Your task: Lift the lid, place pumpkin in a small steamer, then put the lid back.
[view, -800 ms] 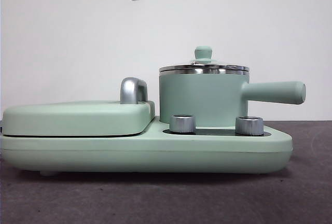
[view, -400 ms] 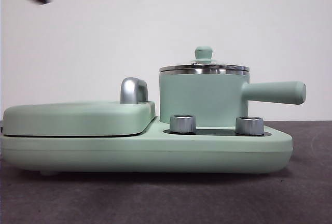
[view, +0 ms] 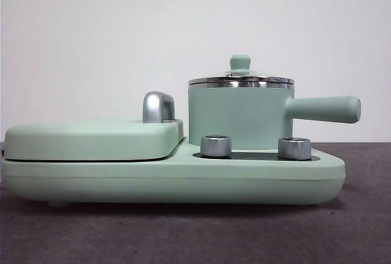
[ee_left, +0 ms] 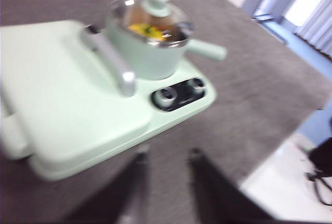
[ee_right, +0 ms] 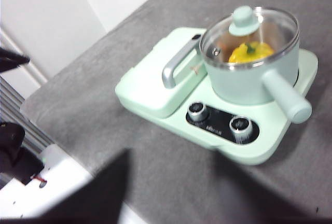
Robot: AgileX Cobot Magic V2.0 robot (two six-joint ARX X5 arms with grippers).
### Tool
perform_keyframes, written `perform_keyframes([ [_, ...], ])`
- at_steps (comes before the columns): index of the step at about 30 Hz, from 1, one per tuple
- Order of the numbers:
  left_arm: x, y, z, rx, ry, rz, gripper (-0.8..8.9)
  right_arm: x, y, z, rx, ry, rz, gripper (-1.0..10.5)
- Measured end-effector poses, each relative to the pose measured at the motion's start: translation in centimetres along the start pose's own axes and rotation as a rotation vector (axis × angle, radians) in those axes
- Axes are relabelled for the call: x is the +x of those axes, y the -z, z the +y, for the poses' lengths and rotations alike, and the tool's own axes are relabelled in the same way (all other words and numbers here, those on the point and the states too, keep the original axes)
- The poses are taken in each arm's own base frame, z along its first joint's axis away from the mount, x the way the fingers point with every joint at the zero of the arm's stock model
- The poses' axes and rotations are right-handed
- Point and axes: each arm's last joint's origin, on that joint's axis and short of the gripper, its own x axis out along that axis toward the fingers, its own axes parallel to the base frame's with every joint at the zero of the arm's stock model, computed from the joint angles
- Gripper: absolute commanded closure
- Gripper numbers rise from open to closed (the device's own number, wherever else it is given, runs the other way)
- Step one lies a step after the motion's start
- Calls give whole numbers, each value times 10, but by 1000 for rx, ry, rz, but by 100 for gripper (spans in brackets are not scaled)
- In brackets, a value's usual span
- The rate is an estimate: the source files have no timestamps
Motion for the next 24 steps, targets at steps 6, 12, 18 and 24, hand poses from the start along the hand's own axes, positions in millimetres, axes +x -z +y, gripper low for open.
perform_keyframes([
  [6, -8, 7, 1, -4, -15, 7, 808, 0, -1, 0, -4, -5, -13, 936],
  [12, -8, 7, 1, -4, -18, 6, 808, 0, -1, 0, -4, -5, -14, 936],
  [18, -8, 8, 2, -7, -25, -15, 808, 0, -1, 0, -4, -5, -14, 937],
  [24, 0, 15, 11, -57, -143, -62, 808, 0, -1, 0, -4, -5, -13, 937],
])
